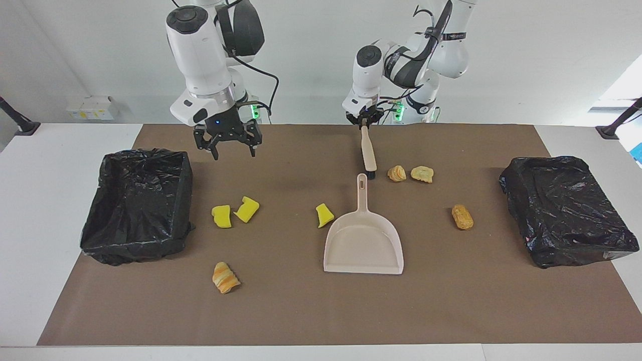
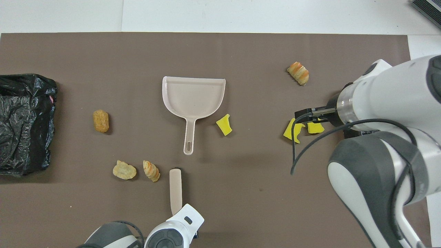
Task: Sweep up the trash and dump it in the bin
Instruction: 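Grasp the brush with the left gripper while the right gripper grasps the dustpan, then lower the dustpan near the bread with the right gripper, then sweep the bread pieces into the dustpan with the left gripper's brush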
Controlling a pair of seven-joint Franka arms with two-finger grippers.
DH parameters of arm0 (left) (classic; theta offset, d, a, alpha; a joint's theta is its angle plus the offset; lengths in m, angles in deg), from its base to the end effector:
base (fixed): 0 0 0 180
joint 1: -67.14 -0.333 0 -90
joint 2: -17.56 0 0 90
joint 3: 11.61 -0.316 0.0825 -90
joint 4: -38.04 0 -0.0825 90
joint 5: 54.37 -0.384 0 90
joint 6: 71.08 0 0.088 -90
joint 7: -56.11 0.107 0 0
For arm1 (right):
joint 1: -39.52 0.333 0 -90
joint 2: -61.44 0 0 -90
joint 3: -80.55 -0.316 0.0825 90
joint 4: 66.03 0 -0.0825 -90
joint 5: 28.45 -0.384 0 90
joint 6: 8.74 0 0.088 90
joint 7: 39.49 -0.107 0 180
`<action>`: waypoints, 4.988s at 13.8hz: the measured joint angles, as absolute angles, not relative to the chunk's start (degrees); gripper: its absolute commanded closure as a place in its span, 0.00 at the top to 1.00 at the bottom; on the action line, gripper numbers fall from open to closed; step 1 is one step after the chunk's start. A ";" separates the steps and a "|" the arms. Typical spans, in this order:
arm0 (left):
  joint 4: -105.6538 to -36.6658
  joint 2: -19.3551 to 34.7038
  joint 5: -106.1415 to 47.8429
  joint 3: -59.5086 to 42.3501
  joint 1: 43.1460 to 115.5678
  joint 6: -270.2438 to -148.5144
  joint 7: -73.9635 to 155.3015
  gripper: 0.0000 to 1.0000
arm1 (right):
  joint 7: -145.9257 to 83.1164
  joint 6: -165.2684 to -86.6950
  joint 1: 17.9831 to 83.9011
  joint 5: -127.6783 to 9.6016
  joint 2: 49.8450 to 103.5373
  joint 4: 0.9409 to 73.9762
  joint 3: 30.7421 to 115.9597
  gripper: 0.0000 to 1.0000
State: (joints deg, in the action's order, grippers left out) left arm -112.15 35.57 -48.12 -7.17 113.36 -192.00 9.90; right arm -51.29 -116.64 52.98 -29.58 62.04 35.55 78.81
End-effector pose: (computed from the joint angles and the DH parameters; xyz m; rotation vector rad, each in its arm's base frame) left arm 0.2420 -0.3012 0.3399 -3.0254 0.0094 0.2706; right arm 0.5562 0.1526 0.5501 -3.0950 -0.0839 -0.1434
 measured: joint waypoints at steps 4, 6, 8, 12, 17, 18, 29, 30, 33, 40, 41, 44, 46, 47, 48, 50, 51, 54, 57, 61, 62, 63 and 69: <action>-112.13 35.56 -54.64 -7.27 103.53 -188.98 13.59 0.00 | -57.25 -122.51 57.40 -29.59 66.18 34.85 78.79 1.00; -111.81 35.56 -56.70 -7.43 95.99 -188.68 20.39 0.00 | -61.37 -125.33 60.74 -29.56 68.31 34.46 78.77 1.00; -110.83 35.49 -58.83 -7.67 88.96 -188.57 26.80 0.00 | -65.94 -128.11 63.99 -29.10 70.28 34.15 78.76 1.00; -101.66 35.24 -59.52 -7.77 78.63 -185.83 45.06 0.00 | -78.94 -129.38 71.44 -23.63 76.13 30.19 78.76 1.00; -92.27 30.56 -62.21 -7.86 71.06 -184.37 59.98 0.00 | -92.96 -131.40 79.50 -16.38 88.44 19.30 78.98 1.00; -90.59 28.95 -62.31 -7.87 69.08 -184.37 61.87 0.00 | -94.46 -132.51 80.38 -15.52 90.59 17.70 78.98 1.00; -86.86 20.94 -62.38 -7.17 60.70 -185.30 71.82 0.00 | -94.97 -136.21 82.81 -13.38 95.47 19.11 78.98 0.52; -86.74 20.88 -62.38 -7.27 60.64 -185.36 72.55 0.00 | -94.97 -136.07 82.81 -13.38 95.36 19.23 78.98 0.45; -86.65 20.75 -62.38 -7.39 60.63 -186.70 73.24 0.00 | -94.97 -135.98 82.81 -13.36 95.00 19.41 79.00 0.23; -86.70 19.21 -62.38 -7.55 60.51 -187.45 73.22 0.00 | -91.50 -129.47 80.99 -13.50 91.31 19.43 79.42 0.00; -86.87 19.20 -62.38 -7.56 60.33 -187.40 73.10 0.00 | -88.10 -127.39 80.36 -14.01 90.37 19.44 79.43 0.00; -88.13 19.32 -62.36 -7.74 59.90 -187.22 69.22 0.00 | -78.53 -122.11 78.02 -17.46 86.79 19.46 79.47 0.00; -89.33 19.61 -62.36 -7.59 59.91 -187.22 65.94 0.00 | -70.01 -120.19 75.78 -18.57 84.24 19.75 79.50 0.00; -89.85 19.80 -62.36 -7.50 59.92 -187.22 64.56 0.00 | -65.59 -119.61 74.56 -19.43 82.97 20.15 79.52 0.00; -90.29 20.00 -62.36 -7.40 59.94 -187.22 63.46 0.00 | -61.27 -118.60 73.54 -20.58 81.68 20.64 79.52 0.00; -91.09 20.28 -62.35 -7.12 60.12 -187.23 62.66 0.00 | -52.78 -115.61 72.53 -21.75 79.29 21.44 79.52 0.00; -91.40 20.41 -62.35 -6.90 60.25 -187.23 62.66 0.00 | -49.06 -113.40 72.59 -22.31 78.31 21.73 79.45 0.00; -91.67 20.53 -62.34 -6.55 61.17 -187.23 62.66 0.00 | -36.58 -109.65 73.10 -23.93 76.19 24.00 78.97 0.00; -92.48 20.70 -62.34 -6.44 63.21 -187.23 62.67 0.00 | -23.26 -109.78 73.10 -24.05 74.45 28.30 78.94 0.00; -93.35 21.34 -62.33 -6.36 67.27 -187.20 62.66 0.00 | -7.10 -115.27 72.77 -25.52 71.82 35.28 79.06 0.00; -93.64 21.58 -62.32 -6.35 68.45 -187.11 62.62 0.00 | -5.43 -116.12 72.48 -26.16 71.63 36.14 79.12 0.00; -93.95 21.83 -62.24 -6.31 69.66 -186.95 62.51 0.00 | -3.68 -117.21 72.23 -26.66 71.71 36.80 79.12 0.00; -95.54 23.58 -61.19 -6.18 78.45 -186.32 59.83 0.00 | 1.61 -125.87 72.60 -30.64 74.60 39.39 78.90 0.00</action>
State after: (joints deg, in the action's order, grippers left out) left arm -95.54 23.58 -61.19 -6.18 78.45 -186.32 59.83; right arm 1.61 -125.87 72.60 -30.64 74.60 39.39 78.90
